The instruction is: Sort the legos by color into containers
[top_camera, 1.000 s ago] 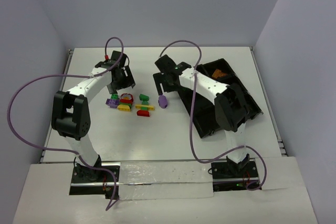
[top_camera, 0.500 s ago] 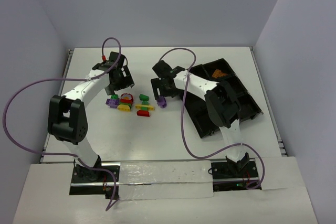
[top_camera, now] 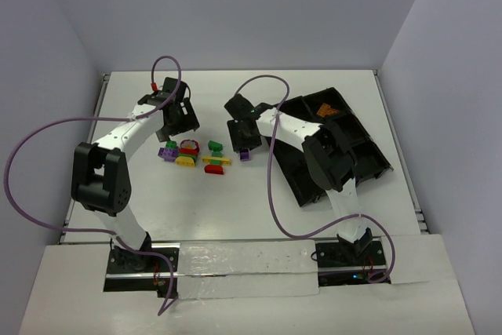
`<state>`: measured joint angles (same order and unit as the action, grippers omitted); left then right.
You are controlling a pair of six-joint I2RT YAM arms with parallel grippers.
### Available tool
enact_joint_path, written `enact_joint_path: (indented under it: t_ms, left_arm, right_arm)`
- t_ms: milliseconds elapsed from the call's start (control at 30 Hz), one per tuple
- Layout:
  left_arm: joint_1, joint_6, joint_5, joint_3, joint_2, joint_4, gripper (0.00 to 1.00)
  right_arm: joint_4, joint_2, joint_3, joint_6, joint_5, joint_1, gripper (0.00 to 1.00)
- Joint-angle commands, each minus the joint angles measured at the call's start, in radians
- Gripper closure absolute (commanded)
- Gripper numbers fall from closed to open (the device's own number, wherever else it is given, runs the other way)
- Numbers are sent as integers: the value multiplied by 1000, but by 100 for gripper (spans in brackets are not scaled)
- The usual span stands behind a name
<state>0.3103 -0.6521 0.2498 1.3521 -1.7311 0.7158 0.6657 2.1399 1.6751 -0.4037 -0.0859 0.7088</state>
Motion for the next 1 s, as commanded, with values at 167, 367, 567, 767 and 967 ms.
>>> enact_joint_path:
  t_ms: [167, 367, 567, 767, 967]
  left_arm:
    - [-7, -1, 34, -1, 59, -2, 7]
    - [-7, 2, 40, 2, 67, 1, 7]
    - [-7, 6, 31, 10, 59, 1, 7]
    - [-5, 19, 29, 41, 41, 19, 7]
    - [-5, 18, 19, 61, 42, 32, 8]
  right_arm:
    - [54, -91, 64, -68, -81, 3, 85]
    - [137, -258, 37, -97, -205, -29, 85]
    - [137, -493, -194, -148, -283, -154, 82]
    - [118, -601, -337, -178, -322, -273, 82]
    - [65, -587, -401, -170, -301, -326, 79]
